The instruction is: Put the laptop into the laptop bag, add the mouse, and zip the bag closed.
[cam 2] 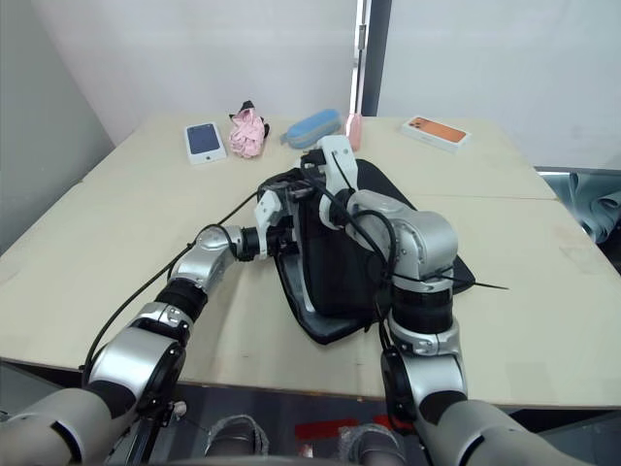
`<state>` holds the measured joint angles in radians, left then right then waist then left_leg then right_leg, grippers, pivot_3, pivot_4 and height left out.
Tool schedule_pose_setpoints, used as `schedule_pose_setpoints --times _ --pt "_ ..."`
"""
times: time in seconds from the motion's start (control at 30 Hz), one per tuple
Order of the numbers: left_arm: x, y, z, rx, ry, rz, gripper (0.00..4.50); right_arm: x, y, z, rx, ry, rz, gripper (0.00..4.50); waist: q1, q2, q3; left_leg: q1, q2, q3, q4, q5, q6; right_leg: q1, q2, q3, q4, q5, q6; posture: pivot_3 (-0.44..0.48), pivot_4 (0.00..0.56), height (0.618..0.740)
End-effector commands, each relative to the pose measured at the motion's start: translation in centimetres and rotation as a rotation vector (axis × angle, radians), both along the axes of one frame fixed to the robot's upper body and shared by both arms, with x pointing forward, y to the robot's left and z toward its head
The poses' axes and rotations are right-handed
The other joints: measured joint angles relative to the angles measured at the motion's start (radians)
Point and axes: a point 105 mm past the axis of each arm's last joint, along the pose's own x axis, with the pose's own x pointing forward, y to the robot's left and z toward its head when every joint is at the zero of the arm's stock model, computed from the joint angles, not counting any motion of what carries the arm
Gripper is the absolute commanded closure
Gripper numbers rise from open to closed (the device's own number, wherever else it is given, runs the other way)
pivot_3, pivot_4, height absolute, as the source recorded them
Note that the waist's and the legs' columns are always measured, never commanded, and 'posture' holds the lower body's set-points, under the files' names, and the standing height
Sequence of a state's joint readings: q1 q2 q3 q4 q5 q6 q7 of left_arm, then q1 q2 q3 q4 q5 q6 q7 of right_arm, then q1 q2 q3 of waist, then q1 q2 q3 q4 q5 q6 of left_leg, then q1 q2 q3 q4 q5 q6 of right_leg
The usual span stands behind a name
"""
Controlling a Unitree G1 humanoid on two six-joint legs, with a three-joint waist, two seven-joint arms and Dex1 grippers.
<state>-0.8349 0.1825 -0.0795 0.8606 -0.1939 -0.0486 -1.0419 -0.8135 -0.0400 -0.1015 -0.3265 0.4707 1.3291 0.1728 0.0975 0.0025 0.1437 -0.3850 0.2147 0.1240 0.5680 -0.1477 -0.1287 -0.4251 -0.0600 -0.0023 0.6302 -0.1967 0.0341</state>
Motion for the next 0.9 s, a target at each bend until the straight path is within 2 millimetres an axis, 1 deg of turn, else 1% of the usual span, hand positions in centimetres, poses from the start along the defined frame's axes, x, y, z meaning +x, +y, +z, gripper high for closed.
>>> schedule_pose_setpoints --times 0.03,0.2,0.27,0.4,0.53,0.63,0.73,0.8,0.9 --pt "-0.1 -0.4 1.7 -0.061 -0.04 -0.024 0.04 -0.9 0.3 2.3 0.041 -0.096 0.027 4.5 0.001 0.0 0.0 0.0 0.0 0.0 0.0 0.0 0.0 0.0 0.0 0.0 0.0 0.0 0.0 0.0 0.15 0.74" --pt "-0.4 -0.7 2.7 -0.126 -0.065 -0.041 0.04 -0.9 0.3 2.2 0.043 -0.094 0.03 4.5 0.0 0.0 0.0 0.0 0.0 0.0 0.0 0.0 0.0 0.0 0.0 0.0 0.0 0.0 0.0 0.0 0.15 0.74" --pt "-0.8 -0.5 3.1 -0.142 -0.08 -0.051 0.04 -0.9 0.3 2.2 0.044 -0.094 0.031 4.5 -0.001 0.0 0.0 0.0 0.0 0.0 0.0 0.0 0.0 0.0 0.0 0.0 0.0 0.0 0.0 0.0 0.15 0.74" --pt "-1.4 1.0 3.8 -0.154 -0.119 -0.044 0.04 -1.0 0.3 2.2 0.044 -0.094 0.03 4.5 -0.003 0.0 0.0 0.0 0.0 0.0 0.0 0.0 0.0 0.0 0.0 0.0 0.0 0.0 0.0 0.0 0.15 0.74" --pt "-2.6 2.5 4.6 -0.15 -0.153 -0.075 0.04 -1.1 0.3 2.2 0.047 -0.092 0.031 4.5 -0.003 0.0 0.0 0.0 0.0 0.0 -0.001 0.0 0.0 0.0 0.0 0.0 0.0 -0.001 -0.002 0.0 0.15 0.74" --pt "-3.7 4.0 4.8 -0.11 -0.167 -0.094 0.04 -1.2 0.3 2.1 0.046 -0.092 0.032 4.5 -0.003 0.0 0.0 0.0 0.0 0.0 -0.001 0.0 0.0 0.0 0.0 0.0 -0.001 -0.002 -0.003 0.0 0.15 0.74" --pt "-5.3 6.2 5.2 -0.065 -0.16 -0.122 0.04 -1.3 0.1 2.0 0.041 -0.093 0.036 4.5 -0.005 0.0 0.0 0.0 0.0 0.0 -0.002 0.0 0.0 0.0 0.0 -0.001 -0.001 -0.002 -0.003 0.0 0.15 0.74" --pt "-6.8 7.9 5.6 -0.028 -0.129 -0.16 0.04 -1.5 -0.1 1.9 0.031 -0.099 0.051 4.5 -0.006 0.0 0.0 0.0 0.0 0.0 -0.002 0.0 0.0 -0.001 0.0 -0.001 -0.001 -0.002 -0.002 0.0 0.15 0.74" --pt "-9.0 10.8 6.5 -0.008 -0.028 -0.209 0.04 -1.9 -0.4 1.7 0.005 -0.118 0.09 4.5 -0.005 0.001 0.0 0.0 0.001 0.0 -0.002 0.0 -0.001 -0.001 0.0 -0.001 -0.001 -0.002 -0.003 0.0 0.15 0.74"
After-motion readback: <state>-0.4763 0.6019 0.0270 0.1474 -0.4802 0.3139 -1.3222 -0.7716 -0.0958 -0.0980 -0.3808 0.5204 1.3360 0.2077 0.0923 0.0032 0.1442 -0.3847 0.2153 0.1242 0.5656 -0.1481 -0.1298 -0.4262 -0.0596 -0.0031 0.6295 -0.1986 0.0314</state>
